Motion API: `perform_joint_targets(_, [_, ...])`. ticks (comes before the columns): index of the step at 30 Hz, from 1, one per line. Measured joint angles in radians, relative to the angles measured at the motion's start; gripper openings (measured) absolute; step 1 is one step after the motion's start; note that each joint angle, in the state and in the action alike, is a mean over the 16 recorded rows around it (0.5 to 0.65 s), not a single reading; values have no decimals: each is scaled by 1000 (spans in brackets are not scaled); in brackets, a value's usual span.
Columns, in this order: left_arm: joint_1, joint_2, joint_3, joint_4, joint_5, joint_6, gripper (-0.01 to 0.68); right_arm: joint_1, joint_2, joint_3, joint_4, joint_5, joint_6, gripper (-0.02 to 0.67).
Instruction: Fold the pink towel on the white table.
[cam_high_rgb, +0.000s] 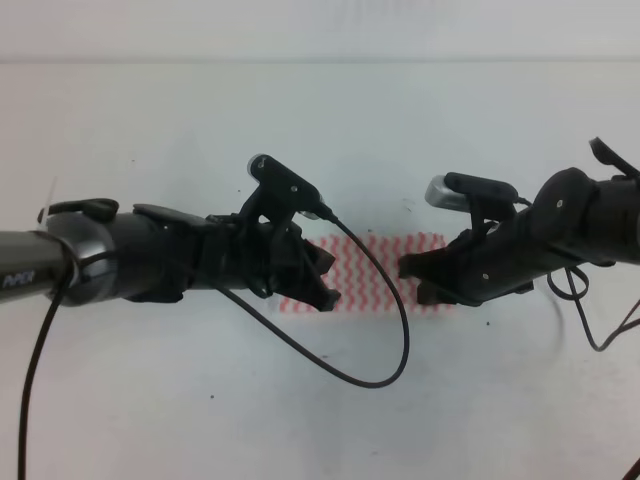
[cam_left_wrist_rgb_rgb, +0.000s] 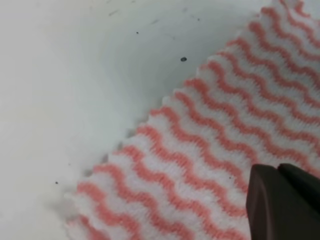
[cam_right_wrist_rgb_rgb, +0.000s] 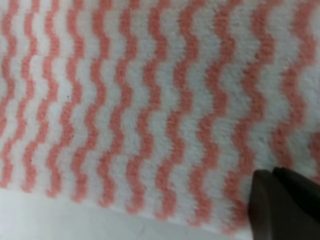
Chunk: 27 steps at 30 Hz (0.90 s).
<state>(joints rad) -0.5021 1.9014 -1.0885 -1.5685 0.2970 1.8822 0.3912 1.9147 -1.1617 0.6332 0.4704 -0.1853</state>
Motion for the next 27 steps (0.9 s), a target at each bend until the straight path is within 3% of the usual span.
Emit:
perform_joint_targets(12, [0,1,0,41,4,-75,-5,0,-51,1,-8,5,0,-18])
perform_joint_targets(27, [0,8,0,411,25,-496,-5,0,-96,2,-25,6,0,-18])
